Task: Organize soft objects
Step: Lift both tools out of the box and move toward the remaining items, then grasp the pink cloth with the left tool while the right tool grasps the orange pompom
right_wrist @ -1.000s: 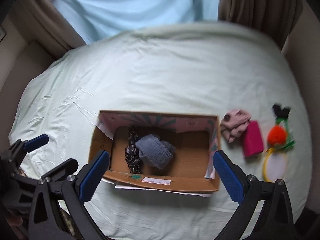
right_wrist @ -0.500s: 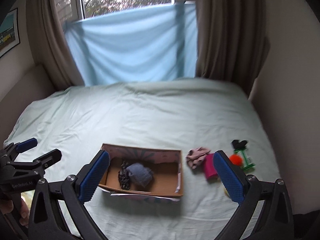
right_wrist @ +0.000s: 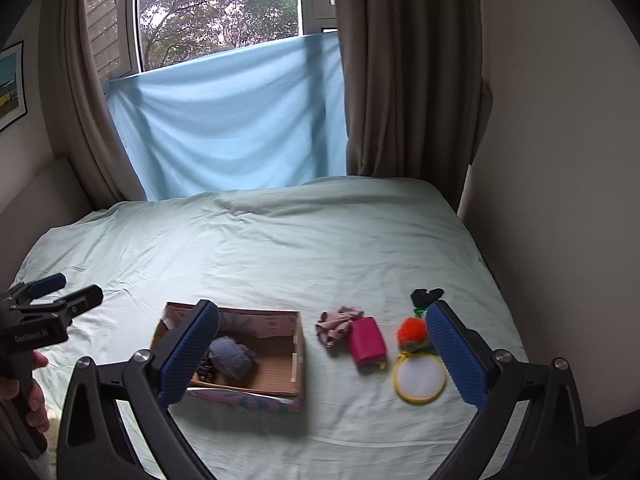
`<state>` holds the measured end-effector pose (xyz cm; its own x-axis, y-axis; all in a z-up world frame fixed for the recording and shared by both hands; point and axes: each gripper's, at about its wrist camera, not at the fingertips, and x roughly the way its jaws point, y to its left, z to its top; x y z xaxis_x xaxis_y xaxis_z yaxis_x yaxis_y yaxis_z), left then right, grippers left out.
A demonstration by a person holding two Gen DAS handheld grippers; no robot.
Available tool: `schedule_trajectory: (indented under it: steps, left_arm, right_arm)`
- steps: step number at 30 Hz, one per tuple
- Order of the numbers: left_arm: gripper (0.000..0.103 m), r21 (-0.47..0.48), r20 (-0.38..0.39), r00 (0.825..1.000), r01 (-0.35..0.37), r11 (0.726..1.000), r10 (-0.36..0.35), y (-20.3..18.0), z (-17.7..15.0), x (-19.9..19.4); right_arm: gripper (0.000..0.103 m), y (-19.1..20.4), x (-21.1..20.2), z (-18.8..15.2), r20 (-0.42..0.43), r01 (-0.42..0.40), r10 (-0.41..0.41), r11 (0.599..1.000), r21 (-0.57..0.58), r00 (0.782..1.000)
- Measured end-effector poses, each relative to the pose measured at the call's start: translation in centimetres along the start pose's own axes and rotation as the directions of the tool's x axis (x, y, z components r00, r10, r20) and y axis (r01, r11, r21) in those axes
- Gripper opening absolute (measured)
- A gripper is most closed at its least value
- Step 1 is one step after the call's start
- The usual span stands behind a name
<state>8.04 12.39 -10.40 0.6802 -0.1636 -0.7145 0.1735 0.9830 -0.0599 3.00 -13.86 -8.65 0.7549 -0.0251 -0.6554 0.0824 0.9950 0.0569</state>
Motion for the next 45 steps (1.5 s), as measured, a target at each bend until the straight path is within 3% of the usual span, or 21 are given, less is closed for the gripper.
schedule_trajectory:
  steps: [6, 17, 28, 35, 37, 43, 45]
  left_arm:
    - [0.103, -0.005, -0.001, 0.999, -0.039, 0.999, 0.039, -5.2, 0.9, 1.4]
    - [0.103, -0.002, -0.072, 0.991, -0.109, 0.994, 0.109, -14.5, 1.7, 9.0]
    - [0.103, 0.200, -0.183, 0.976, -0.082, 0.976, 0.120, -20.4, 1.6, 20.5]
    - [0.103, 0.377, -0.287, 0.950, -0.003, 0.926, 0.120, -22.7, 0.1, 28.7]
    - [0.103, 0.416, -0.338, 0.934, 0.036, 0.909, 0.118, -23.1, -0.7, 31.4]
    - [0.103, 0.545, -0.437, 0.887, 0.128, 0.829, 0.150, -24.7, -3.6, 37.7]
    - [0.101, 0.583, -0.452, 0.876, 0.145, 0.800, 0.171, -25.1, -4.4, 39.3]
  right_arm:
    - [0.103, -5.4, 1.4, 0.1, -0.028, -0.041, 0.040, 0.999, -0.033, 0.999]
    - [0.103, -14.3, 7.6, 0.0, -0.100, -0.157, 0.140, 0.969, -0.191, 0.985]
    - [0.103, -19.3, 17.5, -3.3, -0.220, -0.243, 0.184, 0.928, -0.282, 0.958]
    - [0.103, -19.9, 23.0, -5.2, -0.270, -0.269, 0.191, 0.918, -0.292, 0.944]
    - [0.103, -20.0, 24.6, -5.8, -0.286, -0.278, 0.191, 0.912, -0.303, 0.939]
    - [0.102, -19.5, 28.8, -8.5, -0.342, -0.311, 0.188, 0.883, -0.351, 0.921]
    - [0.096, -19.3, 30.2, -9.4, -0.369, -0.324, 0.184, 0.874, -0.363, 0.911]
